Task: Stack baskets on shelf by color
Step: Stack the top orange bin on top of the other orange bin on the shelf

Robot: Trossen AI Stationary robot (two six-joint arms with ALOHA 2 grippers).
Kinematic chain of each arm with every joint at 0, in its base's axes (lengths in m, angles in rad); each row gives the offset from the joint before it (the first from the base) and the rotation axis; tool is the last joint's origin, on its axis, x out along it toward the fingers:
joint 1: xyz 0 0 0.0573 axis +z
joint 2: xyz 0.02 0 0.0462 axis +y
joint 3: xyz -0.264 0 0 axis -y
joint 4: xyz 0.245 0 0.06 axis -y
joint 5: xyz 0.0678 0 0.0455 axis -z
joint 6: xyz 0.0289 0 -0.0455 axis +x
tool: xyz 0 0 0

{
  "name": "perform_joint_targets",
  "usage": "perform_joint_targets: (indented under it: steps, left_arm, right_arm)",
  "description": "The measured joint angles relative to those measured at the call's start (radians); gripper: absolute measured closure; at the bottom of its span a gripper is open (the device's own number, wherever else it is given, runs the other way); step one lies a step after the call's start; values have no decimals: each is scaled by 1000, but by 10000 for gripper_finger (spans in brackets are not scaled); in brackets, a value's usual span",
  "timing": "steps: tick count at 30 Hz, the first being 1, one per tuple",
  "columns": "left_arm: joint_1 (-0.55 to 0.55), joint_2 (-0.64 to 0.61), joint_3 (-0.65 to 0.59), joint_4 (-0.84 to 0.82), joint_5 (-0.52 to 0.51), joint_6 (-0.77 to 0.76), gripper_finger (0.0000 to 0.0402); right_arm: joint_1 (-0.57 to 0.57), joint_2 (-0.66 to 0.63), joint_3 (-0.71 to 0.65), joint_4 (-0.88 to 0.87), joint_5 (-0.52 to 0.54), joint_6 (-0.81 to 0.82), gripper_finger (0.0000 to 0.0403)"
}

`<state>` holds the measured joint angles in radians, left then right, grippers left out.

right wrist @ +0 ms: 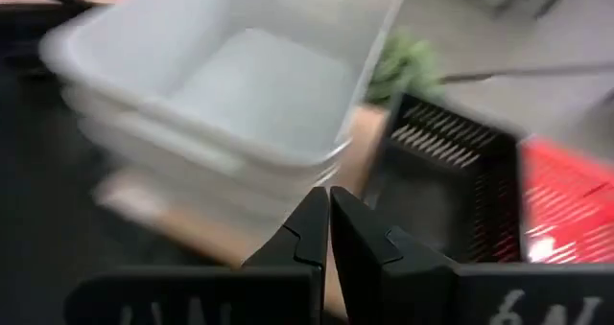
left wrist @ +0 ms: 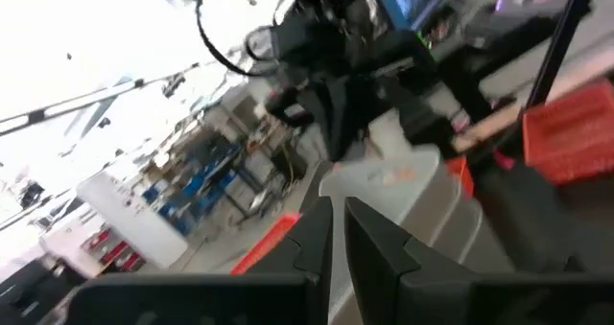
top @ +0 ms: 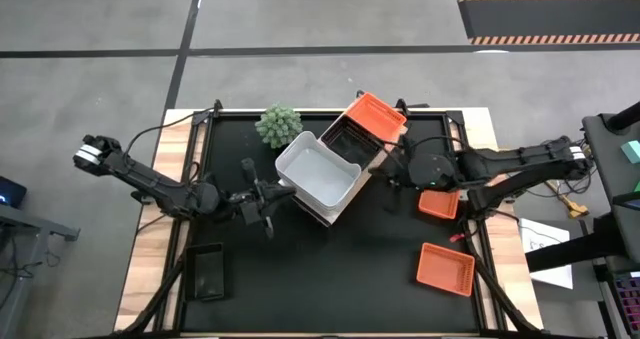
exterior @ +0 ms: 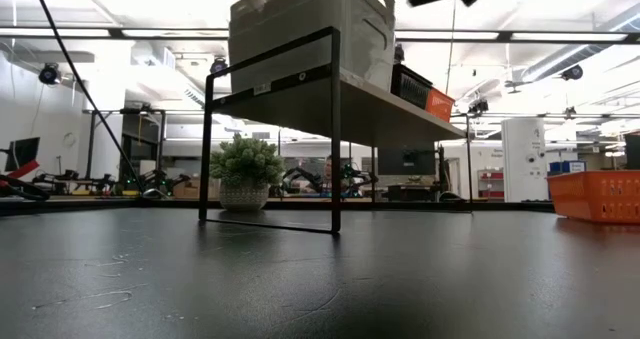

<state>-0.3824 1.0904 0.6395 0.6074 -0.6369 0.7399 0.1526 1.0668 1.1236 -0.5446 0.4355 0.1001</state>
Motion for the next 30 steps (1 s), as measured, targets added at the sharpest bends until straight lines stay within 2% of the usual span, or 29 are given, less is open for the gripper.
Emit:
perform_joint_targets:
  steps: [6,9,11,16,19,30]
  left_arm:
    - [-10,0,-2,36,100,0,387]
    - [-10,0,1,37,105,0,387]
    - [-10,0,1,39,105,0,387]
    - [-10,0,1,39,105,0,387]
    - [-10,0,1,39,105,0,387]
    - [-10,0,1,39,105,0,387]
  right_arm:
    - [77,-50,-30,-175,-246,378,394]
    - [134,-32,-84,-248,-365,582,394]
    - [170,-13,-121,-326,-413,724,394]
    - [226,19,-180,-569,-441,1017,394]
    - [255,20,-200,-605,-445,1075,394]
    - [262,20,-201,-599,-435,1080,391]
